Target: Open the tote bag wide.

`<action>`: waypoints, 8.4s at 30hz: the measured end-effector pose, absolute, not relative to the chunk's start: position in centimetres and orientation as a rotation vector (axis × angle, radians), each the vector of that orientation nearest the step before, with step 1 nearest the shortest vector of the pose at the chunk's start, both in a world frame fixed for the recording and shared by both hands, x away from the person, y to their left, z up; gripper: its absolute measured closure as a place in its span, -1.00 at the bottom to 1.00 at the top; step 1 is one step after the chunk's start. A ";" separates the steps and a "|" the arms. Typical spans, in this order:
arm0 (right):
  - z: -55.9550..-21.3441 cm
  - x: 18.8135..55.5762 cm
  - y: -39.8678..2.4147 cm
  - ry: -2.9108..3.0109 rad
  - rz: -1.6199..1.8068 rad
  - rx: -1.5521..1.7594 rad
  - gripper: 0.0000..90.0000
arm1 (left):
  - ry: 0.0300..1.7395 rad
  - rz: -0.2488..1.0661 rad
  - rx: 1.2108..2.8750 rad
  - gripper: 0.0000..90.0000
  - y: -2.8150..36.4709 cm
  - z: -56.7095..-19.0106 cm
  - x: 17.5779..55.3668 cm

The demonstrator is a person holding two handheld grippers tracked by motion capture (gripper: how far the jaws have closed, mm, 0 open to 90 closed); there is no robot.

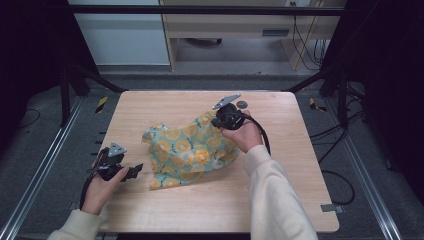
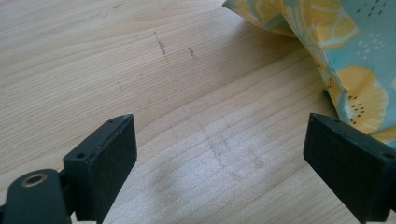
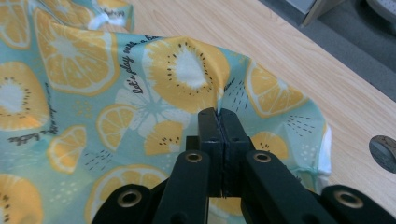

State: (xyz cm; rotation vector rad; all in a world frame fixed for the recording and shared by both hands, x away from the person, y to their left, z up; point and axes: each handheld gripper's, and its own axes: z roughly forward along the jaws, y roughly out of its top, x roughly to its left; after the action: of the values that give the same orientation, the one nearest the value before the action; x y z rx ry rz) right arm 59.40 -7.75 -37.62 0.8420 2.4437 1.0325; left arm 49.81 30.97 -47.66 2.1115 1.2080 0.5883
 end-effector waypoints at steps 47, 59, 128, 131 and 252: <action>-36.3 49.1 -11.5 2.340 1.252 0.766 0.98 | 0.881 0.396 2.213 0.23 26.3 -42.1 53.8; -35.3 46.8 -13.0 2.244 1.276 0.780 1.00 | 0.839 0.470 2.024 0.95 26.5 -38.3 50.0; -37.5 53.5 -11.6 2.395 1.020 0.926 0.18 | 0.740 0.417 2.125 0.96 24.5 -43.8 44.6; -38.4 54.5 -11.0 2.421 0.964 0.947 0.17 | 0.738 0.416 2.128 0.96 24.4 -43.9 44.6; -40.9 44.5 -14.4 2.379 1.137 0.902 0.01 | 0.749 0.488 2.168 0.18 29.0 -41.6 44.4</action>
State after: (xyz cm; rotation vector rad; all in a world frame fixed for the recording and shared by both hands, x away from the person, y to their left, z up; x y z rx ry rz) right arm 44.49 -14.44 -40.87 0.9020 2.3786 1.1368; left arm 44.44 28.99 -41.63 2.1683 0.7492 0.4883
